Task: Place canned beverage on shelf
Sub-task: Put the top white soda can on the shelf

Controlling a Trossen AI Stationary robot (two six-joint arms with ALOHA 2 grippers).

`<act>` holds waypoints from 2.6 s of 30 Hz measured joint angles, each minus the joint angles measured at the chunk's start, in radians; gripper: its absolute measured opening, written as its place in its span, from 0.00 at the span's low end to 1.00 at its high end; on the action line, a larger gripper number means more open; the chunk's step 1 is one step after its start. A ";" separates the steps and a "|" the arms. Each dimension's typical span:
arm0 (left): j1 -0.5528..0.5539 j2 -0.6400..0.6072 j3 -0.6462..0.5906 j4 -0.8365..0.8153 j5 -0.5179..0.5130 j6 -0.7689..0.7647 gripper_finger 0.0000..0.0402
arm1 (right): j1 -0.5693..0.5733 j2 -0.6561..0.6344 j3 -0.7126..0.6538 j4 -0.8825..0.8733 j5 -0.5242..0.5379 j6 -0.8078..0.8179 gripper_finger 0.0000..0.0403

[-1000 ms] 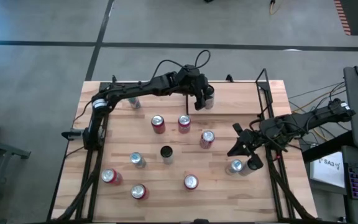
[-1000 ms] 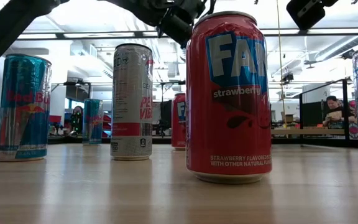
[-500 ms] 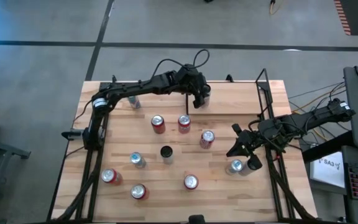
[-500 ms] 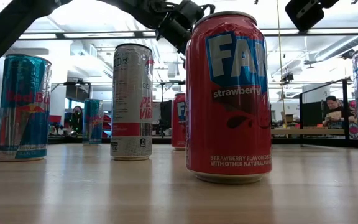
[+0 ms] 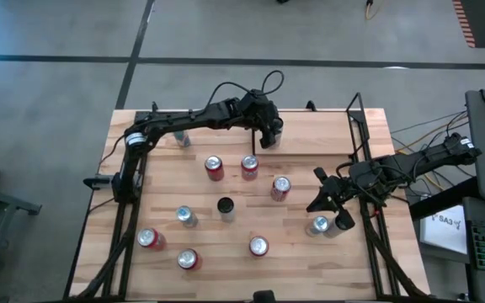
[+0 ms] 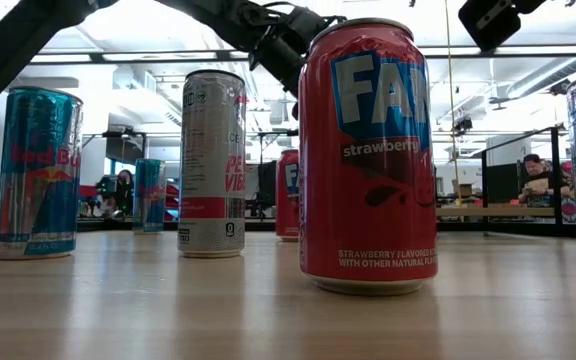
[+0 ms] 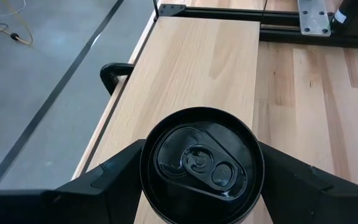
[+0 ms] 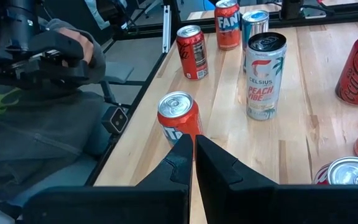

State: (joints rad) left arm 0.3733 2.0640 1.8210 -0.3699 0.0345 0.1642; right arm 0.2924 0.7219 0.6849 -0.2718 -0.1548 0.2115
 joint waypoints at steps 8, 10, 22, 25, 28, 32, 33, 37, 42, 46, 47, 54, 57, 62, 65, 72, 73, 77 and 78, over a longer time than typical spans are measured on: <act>0.002 0.000 0.000 0.004 0.000 0.000 0.63 | 0.000 0.000 0.000 0.000 0.000 -0.003 0.02; 0.002 0.000 0.000 0.003 0.000 0.000 0.65 | 0.000 0.000 0.000 0.000 0.000 -0.003 0.02; 0.002 0.000 0.000 0.005 -0.001 0.002 0.70 | 0.000 0.000 0.000 0.000 0.000 -0.003 0.02; 0.002 0.000 0.000 0.007 -0.001 0.011 0.69 | 0.000 0.000 0.000 0.000 0.000 -0.003 0.02; 0.003 0.000 0.012 -0.005 -0.001 0.014 0.69 | 0.000 0.000 0.000 0.000 0.000 -0.003 0.02; 0.004 -0.004 0.058 -0.037 -0.001 0.040 0.70 | 0.000 0.000 0.000 0.003 0.000 -0.003 0.02; 0.004 -0.004 0.074 -0.053 -0.001 0.046 0.70 | 0.000 0.000 0.000 0.008 0.000 -0.003 0.02; 0.004 -0.004 0.144 -0.126 -0.001 0.061 0.70 | 0.000 0.000 0.000 0.027 0.038 -0.003 0.02; -0.012 -0.035 0.189 -0.156 0.000 0.060 0.69 | -0.001 0.012 0.000 0.019 0.262 0.014 0.02; -0.047 -0.106 0.140 -0.129 0.002 0.063 0.67 | -0.003 0.031 0.000 0.016 0.339 0.021 0.02; -0.056 -0.130 0.116 -0.112 0.002 0.064 0.66 | -0.005 0.034 0.000 0.019 0.340 0.024 0.02; -0.122 -0.368 -0.219 0.123 0.029 0.048 0.59 | -0.005 0.034 0.000 0.026 0.488 0.069 0.02; -0.152 -0.475 -0.386 0.246 0.030 0.024 0.57 | -0.005 0.035 0.000 0.024 0.560 0.075 0.02; -0.203 -0.634 -0.633 0.443 0.028 -0.012 0.55 | -0.023 0.042 0.001 0.028 0.627 0.092 0.02; -0.235 -0.719 -0.768 0.554 0.027 -0.016 0.53 | -0.052 0.060 0.012 0.034 0.628 0.104 0.02; -0.331 -0.875 -1.064 0.779 0.026 0.013 0.50 | -0.134 0.120 0.014 0.057 0.628 0.103 0.02; -0.343 -0.893 -1.100 0.804 0.027 0.016 0.50 | -0.144 0.126 0.014 0.057 0.628 0.103 0.02; -0.371 -0.972 -1.217 0.861 0.026 0.015 0.50 | -0.180 0.156 0.014 0.083 0.625 0.102 0.02; -0.373 -0.993 -1.241 0.862 0.026 0.009 0.50 | -0.190 0.165 0.014 0.088 0.621 0.102 0.02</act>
State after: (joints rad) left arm 0.0004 1.0711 0.5800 0.4925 0.0605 0.1735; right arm 0.1024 0.8867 0.6994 -0.1835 0.4661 0.3131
